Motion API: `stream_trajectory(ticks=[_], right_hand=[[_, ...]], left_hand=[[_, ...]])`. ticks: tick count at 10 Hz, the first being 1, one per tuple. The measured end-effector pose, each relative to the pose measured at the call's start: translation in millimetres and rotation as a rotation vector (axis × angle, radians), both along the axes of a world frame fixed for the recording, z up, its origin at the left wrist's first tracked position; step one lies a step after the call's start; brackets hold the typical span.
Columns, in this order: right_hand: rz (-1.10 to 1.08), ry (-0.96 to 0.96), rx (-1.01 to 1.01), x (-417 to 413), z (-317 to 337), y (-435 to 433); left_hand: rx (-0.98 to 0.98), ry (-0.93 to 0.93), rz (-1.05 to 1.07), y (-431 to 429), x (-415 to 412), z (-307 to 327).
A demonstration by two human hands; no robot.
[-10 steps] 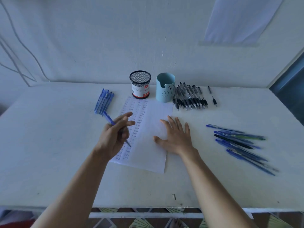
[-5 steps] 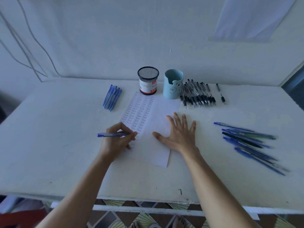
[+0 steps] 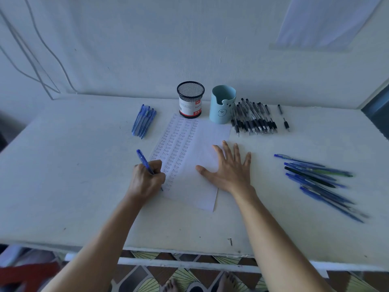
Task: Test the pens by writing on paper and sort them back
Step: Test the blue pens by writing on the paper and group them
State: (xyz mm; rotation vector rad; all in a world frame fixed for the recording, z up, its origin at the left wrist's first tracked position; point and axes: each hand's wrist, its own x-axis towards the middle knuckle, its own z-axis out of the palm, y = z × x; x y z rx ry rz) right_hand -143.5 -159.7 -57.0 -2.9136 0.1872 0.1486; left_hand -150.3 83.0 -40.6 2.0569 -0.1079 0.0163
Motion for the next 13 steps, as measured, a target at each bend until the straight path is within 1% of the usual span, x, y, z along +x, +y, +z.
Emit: stream_trajectory(ticks=[2, 5, 6, 7, 10, 13], right_hand=[[0.002, 0.01, 0.001, -1.0, 1.5, 0.5], [0.001, 0.007, -0.008, -0.5, 0.6, 0.6], [0.003, 0.004, -0.007, -0.5, 1.0, 0.9], [0.002, 0.008, -0.006, -0.7, 1.3, 0.5], [0.003, 0.008, 0.0, -0.9, 1.5, 0.6], [0.0, -0.004, 0.001, -1.2, 1.4, 1.0]], left_hand=[[0.035, 0.008, -0.017, -2.8, -2.0, 0.1], [-0.002, 0.031, -0.013, -2.5, -1.8, -1.2], [0.045, 0.023, -0.023, -3.7, -2.0, -0.7], [0.056, 0.024, 0.012, -5.0, -1.7, -2.4], [0.026, -0.017, -0.036, -6.7, -4.2, -2.6], [0.02, -0.006, -0.043, -7.7, -5.2, -3.3]])
